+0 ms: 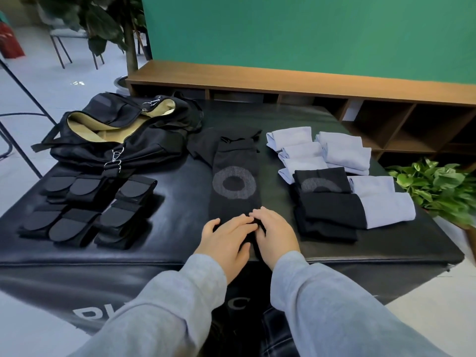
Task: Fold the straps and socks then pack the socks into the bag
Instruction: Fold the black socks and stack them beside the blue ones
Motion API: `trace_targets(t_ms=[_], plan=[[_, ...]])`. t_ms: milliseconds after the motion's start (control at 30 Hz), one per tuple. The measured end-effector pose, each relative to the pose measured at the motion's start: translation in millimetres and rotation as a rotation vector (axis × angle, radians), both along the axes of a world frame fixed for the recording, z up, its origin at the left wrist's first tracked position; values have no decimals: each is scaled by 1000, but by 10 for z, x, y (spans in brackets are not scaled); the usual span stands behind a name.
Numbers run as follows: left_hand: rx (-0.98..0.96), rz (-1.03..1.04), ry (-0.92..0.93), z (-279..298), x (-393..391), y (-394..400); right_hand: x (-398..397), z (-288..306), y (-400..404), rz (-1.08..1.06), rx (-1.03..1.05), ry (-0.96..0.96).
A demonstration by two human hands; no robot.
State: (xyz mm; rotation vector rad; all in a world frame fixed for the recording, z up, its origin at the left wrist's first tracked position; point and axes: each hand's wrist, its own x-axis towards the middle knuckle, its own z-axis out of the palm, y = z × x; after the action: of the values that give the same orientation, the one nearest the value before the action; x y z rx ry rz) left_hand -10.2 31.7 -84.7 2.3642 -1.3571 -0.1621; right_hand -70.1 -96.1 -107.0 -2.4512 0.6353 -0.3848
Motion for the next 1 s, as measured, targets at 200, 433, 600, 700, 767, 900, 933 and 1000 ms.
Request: trace_targets(t_ms=[200, 433, 600, 700, 767, 900, 933, 1000], plan=[[-98, 139, 43, 17, 186, 10, 31, 61, -48, -13, -33, -19], [-164, 285, 132, -28, 435, -103, 110, 111, -147, 74, -156, 22], [-437, 426, 257, -182, 488, -57, 44, 89, -79, -9, -170, -47], [-524, 456, 307, -181, 481, -41, 25, 131, -72, -66, -85, -61], [-526, 441, 319, -176, 464, -30, 28, 153, -67, -95, -40, -38], [-426, 377, 320, -167, 454, -42, 41, 129, -71, -130, -38, -59], [-390, 375, 295, -175, 464, -54, 44, 118, -75, -138, -48, -66], [-340, 387, 252, -182, 488, -73, 54, 98, -83, -149, -67, -66]])
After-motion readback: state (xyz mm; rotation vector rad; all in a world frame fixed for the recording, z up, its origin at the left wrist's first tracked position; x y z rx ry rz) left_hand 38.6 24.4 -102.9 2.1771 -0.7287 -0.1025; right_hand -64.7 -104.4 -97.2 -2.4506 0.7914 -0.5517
